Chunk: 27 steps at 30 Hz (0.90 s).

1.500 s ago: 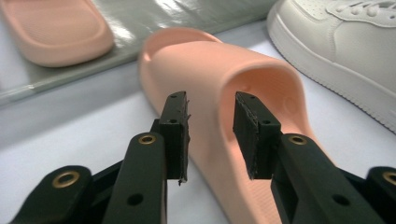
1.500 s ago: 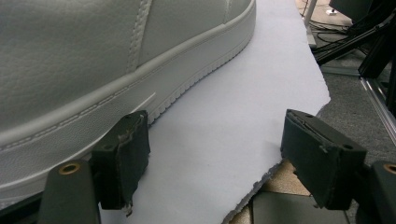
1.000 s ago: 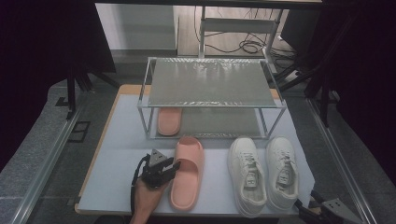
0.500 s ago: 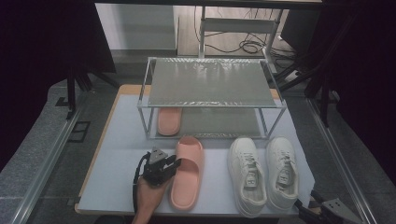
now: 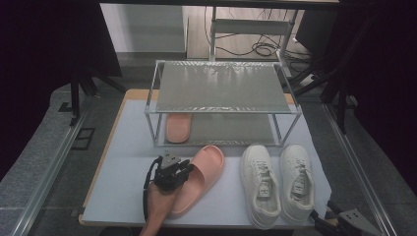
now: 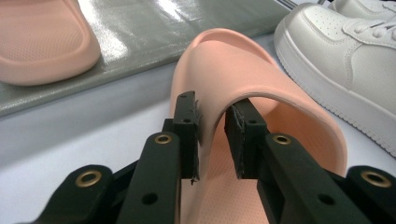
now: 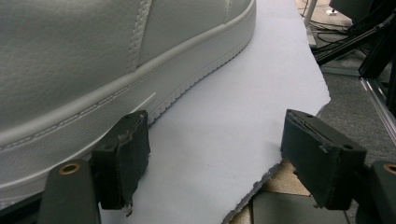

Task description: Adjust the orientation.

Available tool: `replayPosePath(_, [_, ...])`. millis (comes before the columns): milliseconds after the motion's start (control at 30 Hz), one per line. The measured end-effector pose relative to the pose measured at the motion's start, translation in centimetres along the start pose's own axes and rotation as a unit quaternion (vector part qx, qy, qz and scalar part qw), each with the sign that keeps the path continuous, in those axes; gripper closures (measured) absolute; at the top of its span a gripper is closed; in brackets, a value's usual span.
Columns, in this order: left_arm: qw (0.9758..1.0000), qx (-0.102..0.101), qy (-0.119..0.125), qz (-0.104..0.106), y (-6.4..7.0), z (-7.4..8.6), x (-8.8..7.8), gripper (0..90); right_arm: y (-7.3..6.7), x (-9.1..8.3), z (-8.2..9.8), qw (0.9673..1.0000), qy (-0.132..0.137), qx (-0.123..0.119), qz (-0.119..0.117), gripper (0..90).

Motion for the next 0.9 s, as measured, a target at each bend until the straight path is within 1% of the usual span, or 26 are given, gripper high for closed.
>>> replayPosePath(267, [0.9999, 0.007, 0.010, 0.000, 0.3, -1.2, 0.0, 75.2, 0.0, 0.0, 0.0, 1.0000, 0.000, 0.000, 0.000, 23.6])
replayPosePath(467, [0.9997, 0.012, 0.021, -0.006, 0.4, -2.7, 0.4, 75.3, 0.0, 0.0, 0.0, 1.0000, 0.000, 0.000, 0.000, 23.7])
replayPosePath(567, [0.9995, 0.013, 0.027, -0.012, 0.5, -3.5, 0.7, 75.4, 0.0, 0.0, 0.0, 1.0000, 0.000, 0.000, 0.000, 23.7])
replayPosePath(767, [0.9989, 0.008, 0.036, -0.029, 0.4, -4.9, 1.9, 75.6, 0.0, 0.0, 0.0, 1.0000, 0.000, 0.000, 0.000, 23.7])
replayPosePath(900, [0.9982, -0.003, 0.043, -0.043, -0.1, -5.7, 2.9, 75.6, 0.0, 0.0, 0.0, 1.0000, 0.000, 0.000, 0.000, 23.7])
Point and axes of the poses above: each handheld gripper's, and its own axes: x roughly forward along the jaws, z roughly out of its underside, y roughly to its right, the point moved 1 cm from there along x, roughly forward along the jaws, and after that the axes turned 5 degrees about -x, right-handed, at the moved point
